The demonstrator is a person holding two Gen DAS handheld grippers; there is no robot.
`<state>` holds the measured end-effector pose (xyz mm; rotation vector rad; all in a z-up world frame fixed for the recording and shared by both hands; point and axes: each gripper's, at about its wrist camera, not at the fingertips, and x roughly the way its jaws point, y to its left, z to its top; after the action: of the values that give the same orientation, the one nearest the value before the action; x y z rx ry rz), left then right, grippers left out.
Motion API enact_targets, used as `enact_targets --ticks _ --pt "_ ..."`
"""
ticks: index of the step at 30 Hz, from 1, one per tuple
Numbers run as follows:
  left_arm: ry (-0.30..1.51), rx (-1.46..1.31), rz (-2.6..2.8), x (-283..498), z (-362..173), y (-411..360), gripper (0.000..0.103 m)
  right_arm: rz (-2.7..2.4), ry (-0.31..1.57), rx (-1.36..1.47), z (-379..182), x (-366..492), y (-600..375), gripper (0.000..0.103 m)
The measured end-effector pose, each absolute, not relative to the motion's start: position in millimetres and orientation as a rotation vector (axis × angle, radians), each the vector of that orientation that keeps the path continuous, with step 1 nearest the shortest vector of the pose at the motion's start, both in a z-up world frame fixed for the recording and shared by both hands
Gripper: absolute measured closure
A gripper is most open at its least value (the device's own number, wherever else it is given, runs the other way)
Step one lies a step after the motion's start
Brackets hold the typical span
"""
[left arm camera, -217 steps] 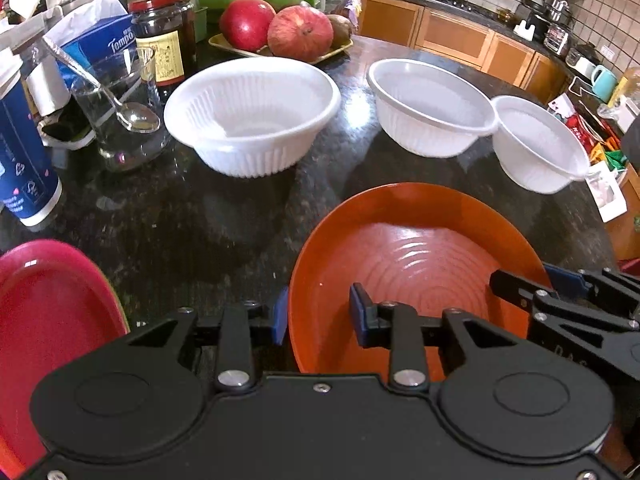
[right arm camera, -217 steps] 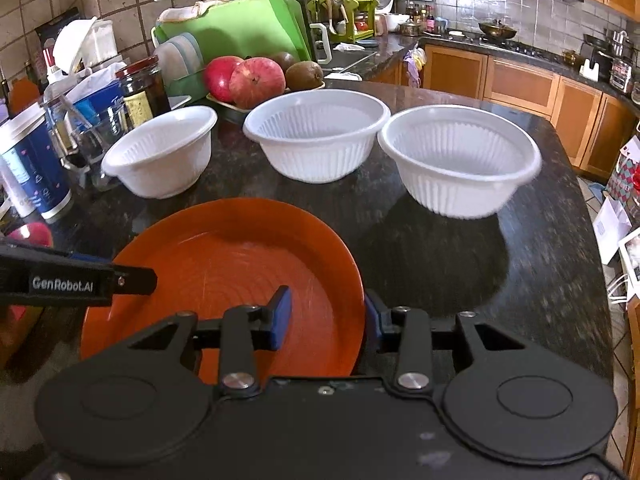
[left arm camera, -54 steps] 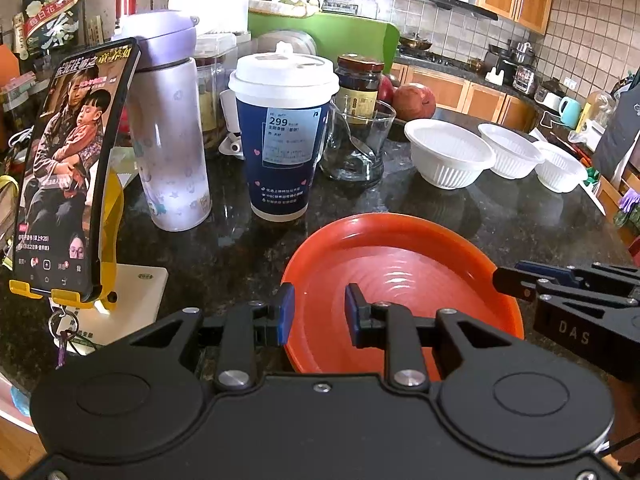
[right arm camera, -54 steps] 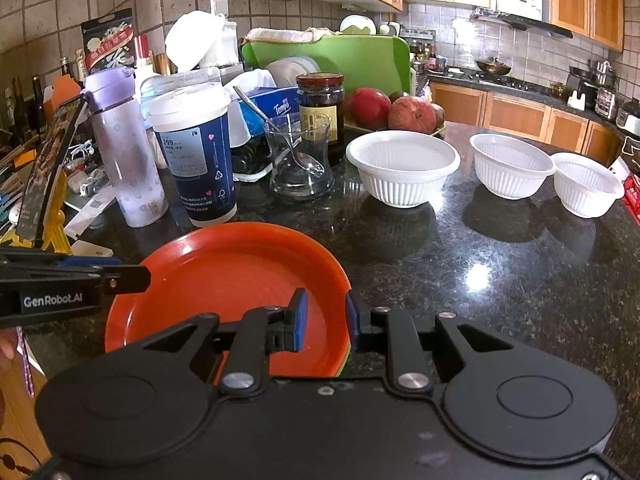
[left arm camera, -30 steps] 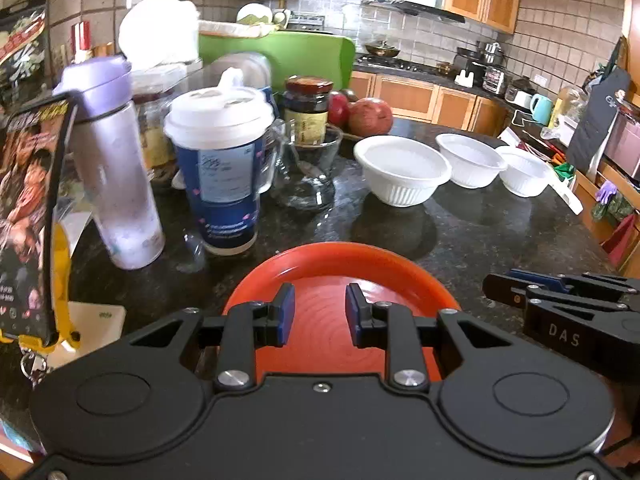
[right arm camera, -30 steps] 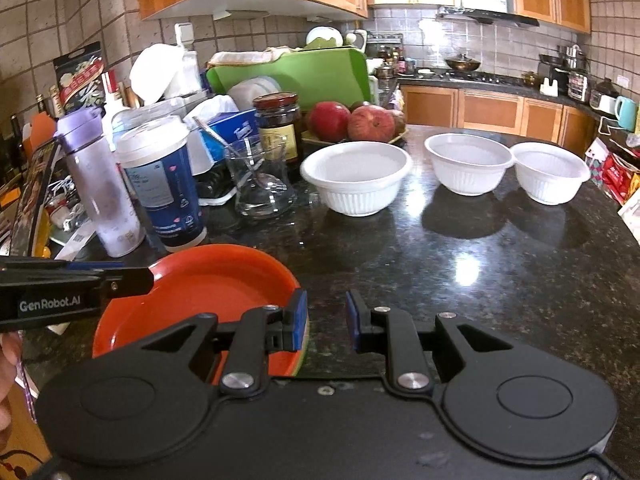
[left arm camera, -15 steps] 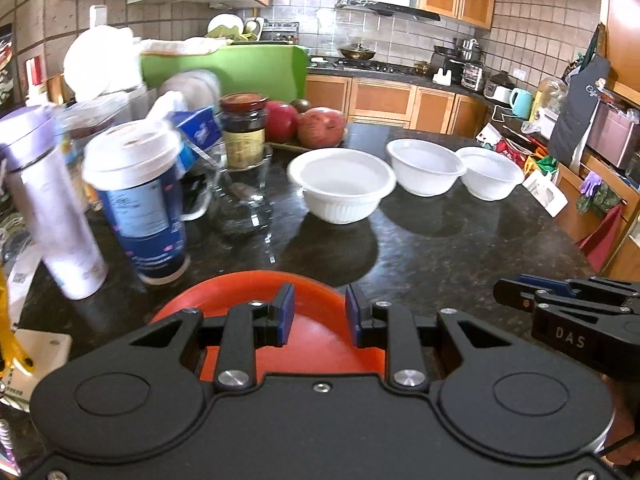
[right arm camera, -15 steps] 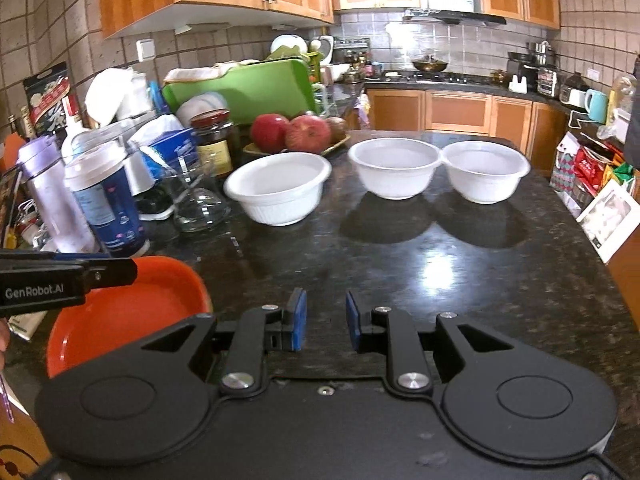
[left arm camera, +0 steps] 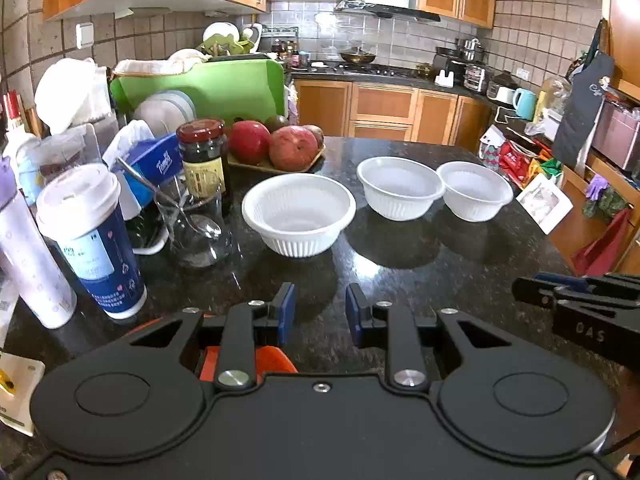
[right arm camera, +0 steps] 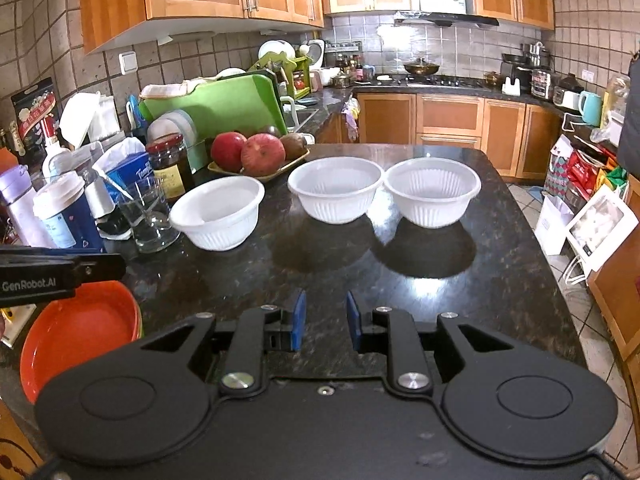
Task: Organize plates and bowls
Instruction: 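Move the left gripper to the rim of the large white bowl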
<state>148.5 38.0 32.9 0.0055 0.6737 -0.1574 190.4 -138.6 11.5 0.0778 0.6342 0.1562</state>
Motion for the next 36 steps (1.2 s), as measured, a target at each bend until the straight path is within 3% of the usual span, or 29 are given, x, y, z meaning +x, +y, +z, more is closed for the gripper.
enact_targets --ticks 16,36 --pt "0.668 -0.036 -0.057 204 54 60 0.067 0.346 0.6 0.072 48 266 -110 0.074" --pt "0.801 -0.116 -0.024 266 17 83 0.067 0.376 0.664 0.095 13 341 -78 0.074"
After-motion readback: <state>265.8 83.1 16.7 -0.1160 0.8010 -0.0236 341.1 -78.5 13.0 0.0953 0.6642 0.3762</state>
